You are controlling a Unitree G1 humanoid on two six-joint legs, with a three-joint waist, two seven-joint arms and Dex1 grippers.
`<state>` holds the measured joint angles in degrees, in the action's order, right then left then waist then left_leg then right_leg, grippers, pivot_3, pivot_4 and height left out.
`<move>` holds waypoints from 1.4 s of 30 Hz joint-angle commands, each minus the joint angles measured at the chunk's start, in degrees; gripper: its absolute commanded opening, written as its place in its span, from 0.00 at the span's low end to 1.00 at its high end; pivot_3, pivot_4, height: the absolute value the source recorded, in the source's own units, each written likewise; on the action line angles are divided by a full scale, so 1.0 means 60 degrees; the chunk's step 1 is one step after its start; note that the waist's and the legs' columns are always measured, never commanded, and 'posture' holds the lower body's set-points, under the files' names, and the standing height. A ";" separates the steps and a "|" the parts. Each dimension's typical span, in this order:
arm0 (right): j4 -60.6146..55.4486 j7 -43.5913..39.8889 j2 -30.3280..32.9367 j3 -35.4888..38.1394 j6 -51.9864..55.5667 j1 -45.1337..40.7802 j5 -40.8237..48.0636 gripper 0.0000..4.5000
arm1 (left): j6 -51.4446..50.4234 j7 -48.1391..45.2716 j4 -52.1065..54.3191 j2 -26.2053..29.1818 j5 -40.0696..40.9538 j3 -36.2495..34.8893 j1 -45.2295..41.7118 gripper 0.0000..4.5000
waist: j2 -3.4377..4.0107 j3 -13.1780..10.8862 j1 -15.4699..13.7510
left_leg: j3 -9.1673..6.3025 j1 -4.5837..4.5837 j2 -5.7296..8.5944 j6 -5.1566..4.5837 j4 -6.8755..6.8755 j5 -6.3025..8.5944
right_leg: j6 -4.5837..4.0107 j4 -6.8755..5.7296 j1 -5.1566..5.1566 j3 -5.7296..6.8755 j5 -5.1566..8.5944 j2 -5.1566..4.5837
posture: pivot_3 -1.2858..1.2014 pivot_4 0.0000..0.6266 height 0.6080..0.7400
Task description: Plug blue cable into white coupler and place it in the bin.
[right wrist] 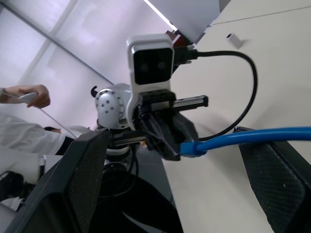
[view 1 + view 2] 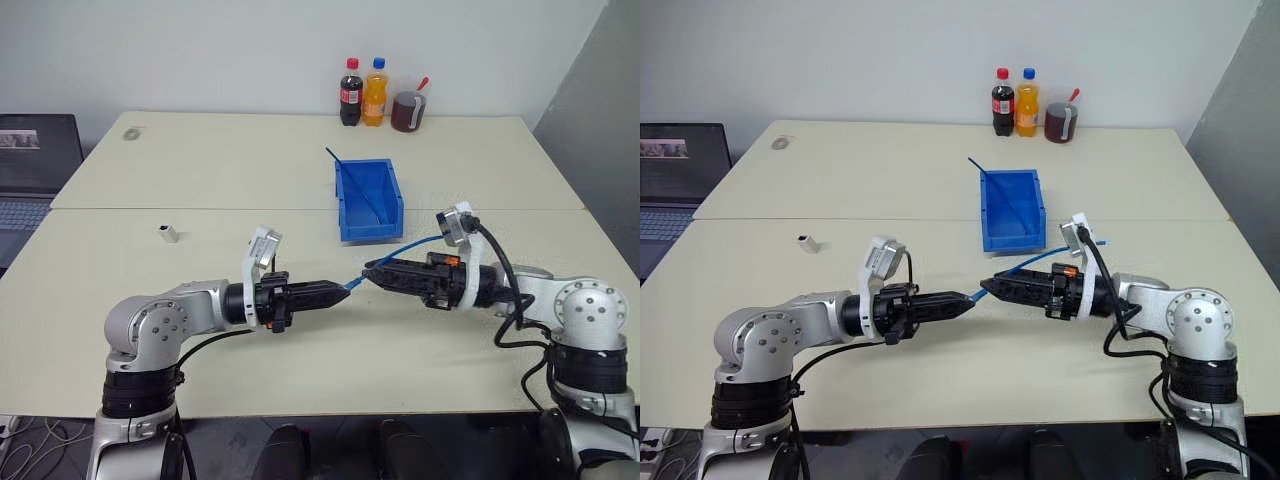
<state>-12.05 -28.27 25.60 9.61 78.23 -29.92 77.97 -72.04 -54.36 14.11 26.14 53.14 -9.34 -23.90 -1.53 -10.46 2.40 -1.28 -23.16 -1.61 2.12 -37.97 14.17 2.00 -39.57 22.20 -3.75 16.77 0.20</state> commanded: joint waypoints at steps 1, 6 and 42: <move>-0.0214 -0.0122 0.0058 -0.0282 0.0048 -0.0003 0.0262 0.96 | 0.0346 0.0101 0.0162 -0.0003 0.0291 0.0038 -0.0192 0.06 | 0.0000 0.0000 -0.0003 | 0.0000 -0.0008 -0.0002 0.0000 0.0003 0.0000 | -0.0001 0.0007 0.0005 0.0000 0.0000 0.0000 | 0.52 0.24 1.00; -0.0158 0.0044 -0.0078 -0.0654 -0.0325 0.0002 -0.0320 0.96 | 0.0493 0.0057 0.0215 0.0024 0.0449 0.0282 -0.0141 0.06 | 0.0000 0.0000 -0.0008 | -0.0001 -0.0023 -0.0006 0.0001 0.0007 0.0002 | -0.0001 0.0027 0.0011 0.0001 -0.0001 0.0000 | 0.52 0.24 1.00; 0.0797 0.0071 0.0353 -0.0433 -0.0208 -0.0636 -0.0369 0.03 | 0.2125 -0.0756 -0.0017 0.0965 0.0101 0.1122 0.0037 0.52 | 0.0003 -0.0002 -0.0018 | -0.0004 -0.0059 -0.0007 -0.0001 0.0017 0.0004 | 0.0005 0.0092 0.0021 0.0008 -0.0004 0.0000 | 0.52 0.24 1.00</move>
<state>-7.29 -27.03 26.96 5.79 78.04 -32.31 76.38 -60.27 -57.08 11.49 30.50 52.63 -1.54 -24.48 -1.51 -10.47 2.29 -1.32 -23.51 -1.66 2.11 -37.86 14.20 2.03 -39.02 22.33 -3.69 16.74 0.20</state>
